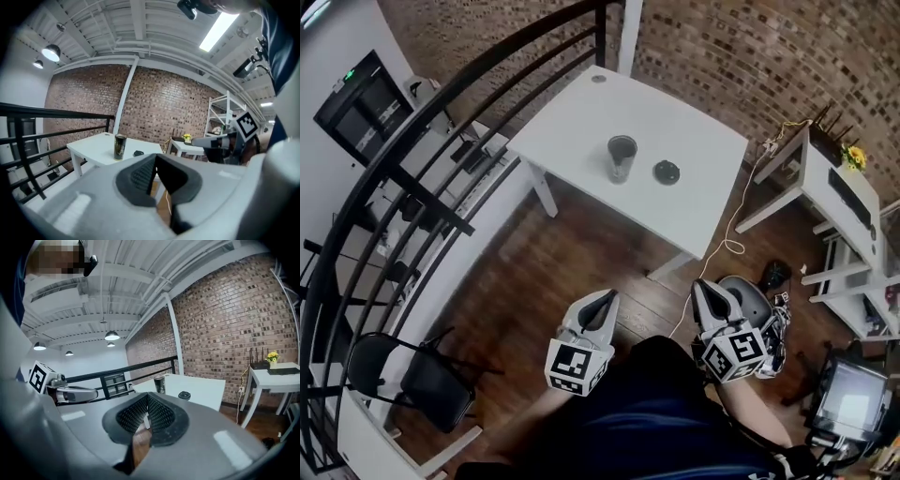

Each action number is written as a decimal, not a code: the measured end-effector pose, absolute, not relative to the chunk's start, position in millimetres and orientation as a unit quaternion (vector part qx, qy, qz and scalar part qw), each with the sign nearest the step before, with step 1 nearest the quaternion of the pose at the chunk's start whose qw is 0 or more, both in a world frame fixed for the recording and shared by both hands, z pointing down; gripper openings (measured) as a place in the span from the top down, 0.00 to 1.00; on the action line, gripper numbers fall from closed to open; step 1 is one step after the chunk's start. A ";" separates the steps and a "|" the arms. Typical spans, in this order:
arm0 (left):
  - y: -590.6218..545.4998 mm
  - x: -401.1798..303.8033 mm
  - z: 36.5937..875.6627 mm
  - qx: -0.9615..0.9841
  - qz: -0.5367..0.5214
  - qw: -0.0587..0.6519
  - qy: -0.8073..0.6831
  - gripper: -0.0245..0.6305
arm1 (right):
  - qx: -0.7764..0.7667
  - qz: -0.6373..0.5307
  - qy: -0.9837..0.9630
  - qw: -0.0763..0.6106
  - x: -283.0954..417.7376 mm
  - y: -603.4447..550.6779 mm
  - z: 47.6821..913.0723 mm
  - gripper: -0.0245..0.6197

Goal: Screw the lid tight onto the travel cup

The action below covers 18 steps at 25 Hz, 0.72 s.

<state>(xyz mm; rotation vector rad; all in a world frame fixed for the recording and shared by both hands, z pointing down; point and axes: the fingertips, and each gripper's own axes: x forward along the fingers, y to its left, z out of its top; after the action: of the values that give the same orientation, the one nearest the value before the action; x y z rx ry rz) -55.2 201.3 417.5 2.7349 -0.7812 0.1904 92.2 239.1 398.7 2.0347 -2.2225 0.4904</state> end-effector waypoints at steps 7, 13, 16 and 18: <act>147.8 -25.3 427.8 0.959 0.095 0.131 -0.234 0.96 | 0.655 0.165 -0.735 0.057 132.3 163.2 414.4 0.95; 65.9 13.7 430.5 0.943 0.129 0.105 -0.289 0.96 | 0.626 0.173 -0.758 0.057 182.2 73.7 434.5 0.95; 34.3 41.4 427.5 0.937 0.142 0.103 -0.301 0.96 | 0.616 0.185 -0.762 0.077 208.3 40.9 443.5 0.95; 15.0 53.2 431.3 0.933 0.147 0.101 -0.313 0.96 | 0.608 0.198 -0.763 0.091 222.7 21.9 452.1 0.95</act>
<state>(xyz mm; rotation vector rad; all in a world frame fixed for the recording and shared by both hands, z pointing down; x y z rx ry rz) 53.2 15.0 431.3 2.7552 -0.9236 0.4353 222.7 21.9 452.1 1.8086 -2.2683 0.5889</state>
